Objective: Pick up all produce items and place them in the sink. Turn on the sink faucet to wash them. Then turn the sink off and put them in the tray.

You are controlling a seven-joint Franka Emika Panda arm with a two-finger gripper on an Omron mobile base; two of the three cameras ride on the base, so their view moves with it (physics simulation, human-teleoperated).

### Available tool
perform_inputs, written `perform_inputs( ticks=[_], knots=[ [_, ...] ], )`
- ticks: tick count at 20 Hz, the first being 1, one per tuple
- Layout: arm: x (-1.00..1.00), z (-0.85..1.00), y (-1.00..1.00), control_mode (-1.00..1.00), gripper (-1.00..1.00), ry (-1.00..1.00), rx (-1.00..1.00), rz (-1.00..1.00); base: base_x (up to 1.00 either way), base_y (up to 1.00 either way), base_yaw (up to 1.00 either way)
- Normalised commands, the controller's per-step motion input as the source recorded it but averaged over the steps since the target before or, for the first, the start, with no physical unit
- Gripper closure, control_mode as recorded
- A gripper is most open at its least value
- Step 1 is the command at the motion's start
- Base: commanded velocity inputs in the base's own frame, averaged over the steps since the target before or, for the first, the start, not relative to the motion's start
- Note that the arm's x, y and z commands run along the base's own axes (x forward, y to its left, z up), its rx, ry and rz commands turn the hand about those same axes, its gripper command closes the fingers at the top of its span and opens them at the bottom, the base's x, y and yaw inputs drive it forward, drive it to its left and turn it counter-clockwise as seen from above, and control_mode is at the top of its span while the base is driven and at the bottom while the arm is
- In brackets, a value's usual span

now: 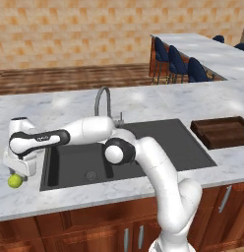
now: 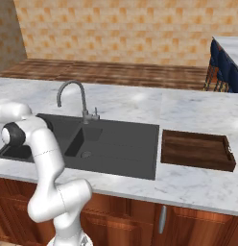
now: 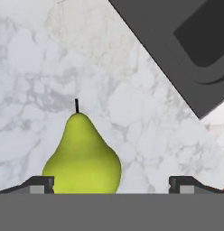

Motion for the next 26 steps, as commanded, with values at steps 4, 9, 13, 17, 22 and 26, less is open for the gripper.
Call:
perform_inputs(
  ticks=[4, 9, 13, 17, 22, 26],
  knots=[
    [0.21, -0.38, 0.27, -1.0, -1.0, 0.0, 0.0, 0.0, 0.0, 0.0, 0.0],
    [0.08, -0.31, 0.11, -1.0, 1.0, 0.0, 0.0, 0.0, 0.0, 0.0, 0.0],
    [0.0, -0.04, -0.58, -1.0, 1.0, -0.01, 0.0, 0.0, 0.0, 0.0, 0.0],
    [-0.16, 0.05, -1.0, -1.0, 1.0, -0.05, 0.0, 0.0, 0.0, 0.0, 0.0],
    [-0.44, 0.0, -1.0, -1.0, 1.0, -0.05, 0.0, 0.01, 0.0, 0.0, 0.0],
    [-0.41, 0.05, -1.0, -1.0, 1.0, -0.02, 0.0, 0.0, 0.0, 0.0, 0.0]
  ],
)
